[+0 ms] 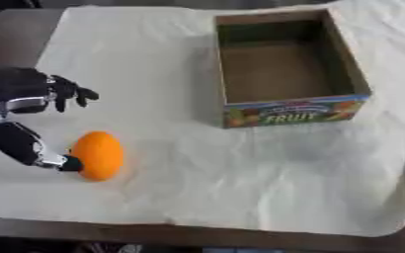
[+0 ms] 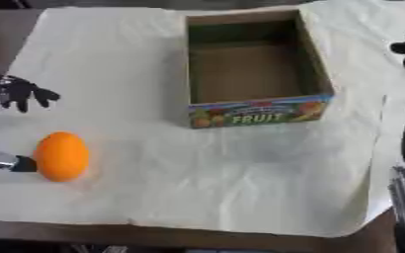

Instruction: Pick up objects on the table and place them in the box.

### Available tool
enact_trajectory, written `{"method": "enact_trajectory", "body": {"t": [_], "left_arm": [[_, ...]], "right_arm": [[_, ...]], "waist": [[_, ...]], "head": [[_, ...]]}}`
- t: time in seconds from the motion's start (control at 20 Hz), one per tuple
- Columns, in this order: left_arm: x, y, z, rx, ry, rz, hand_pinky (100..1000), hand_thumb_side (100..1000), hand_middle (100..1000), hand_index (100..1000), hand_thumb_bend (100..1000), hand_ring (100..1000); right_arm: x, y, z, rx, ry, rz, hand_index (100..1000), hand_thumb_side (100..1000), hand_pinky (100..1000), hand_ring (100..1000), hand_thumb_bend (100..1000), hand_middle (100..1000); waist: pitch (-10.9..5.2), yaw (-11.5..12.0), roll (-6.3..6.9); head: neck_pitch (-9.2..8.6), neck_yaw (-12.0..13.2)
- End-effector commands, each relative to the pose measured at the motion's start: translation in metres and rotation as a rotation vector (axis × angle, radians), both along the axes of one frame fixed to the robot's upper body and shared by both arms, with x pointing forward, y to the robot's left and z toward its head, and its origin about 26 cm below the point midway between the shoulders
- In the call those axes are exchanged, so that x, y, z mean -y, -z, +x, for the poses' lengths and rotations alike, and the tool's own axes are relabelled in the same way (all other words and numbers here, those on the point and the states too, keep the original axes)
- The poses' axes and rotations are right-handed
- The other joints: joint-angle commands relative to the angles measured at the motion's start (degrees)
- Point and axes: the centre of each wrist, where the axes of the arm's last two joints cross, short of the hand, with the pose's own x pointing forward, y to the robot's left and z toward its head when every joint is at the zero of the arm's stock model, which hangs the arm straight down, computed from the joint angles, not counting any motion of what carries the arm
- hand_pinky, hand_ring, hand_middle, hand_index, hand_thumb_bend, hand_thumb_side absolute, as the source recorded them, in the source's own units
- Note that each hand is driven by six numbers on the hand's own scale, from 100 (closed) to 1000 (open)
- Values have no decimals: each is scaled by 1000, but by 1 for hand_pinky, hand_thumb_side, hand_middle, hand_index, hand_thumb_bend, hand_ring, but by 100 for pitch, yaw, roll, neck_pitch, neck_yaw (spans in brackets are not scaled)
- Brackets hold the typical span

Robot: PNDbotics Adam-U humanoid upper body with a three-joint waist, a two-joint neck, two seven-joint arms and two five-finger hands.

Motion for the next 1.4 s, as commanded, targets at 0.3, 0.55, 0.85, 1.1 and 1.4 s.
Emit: {"method": "enact_trajectory", "body": {"t": [0.3, 0.55, 0.85, 1.1, 1.4], "left_arm": [[6, 12, 13, -13, -25, -9, 546, 692, 715, 980, 608, 602], [7, 22, 18, -73, -24, 5, 551, 660, 691, 956, 614, 592], [6, 23, 19, -102, -11, 65, 554, 627, 666, 927, 599, 578], [5, 27, 20, -118, -6, 79, 503, 534, 571, 878, 543, 508], [9, 18, 14, -58, 10, 7, 426, 453, 515, 747, 465, 452]], "right_arm": [[-4, -6, -1, 15, -18, -16, 835, 1000, 948, 910, 100, 690], [-5, -6, -1, 12, -23, -16, 836, 1000, 949, 911, 100, 690], [-8, -6, -1, 4, -35, -18, 836, 1000, 951, 912, 100, 690], [-8, -5, 0, 0, -40, -18, 837, 1000, 951, 913, 100, 691], [-10, -5, 0, -7, -46, -17, 837, 1000, 953, 915, 100, 691]], "waist": [[-44, -16, -9], [-23, -28, -16], [-14, -16, -5], [-8, -16, -6], [6, -1, 4]], "head": [[-43, 50], [-43, 65], [-52, 78], [-55, 84], [-68, 79]]}}
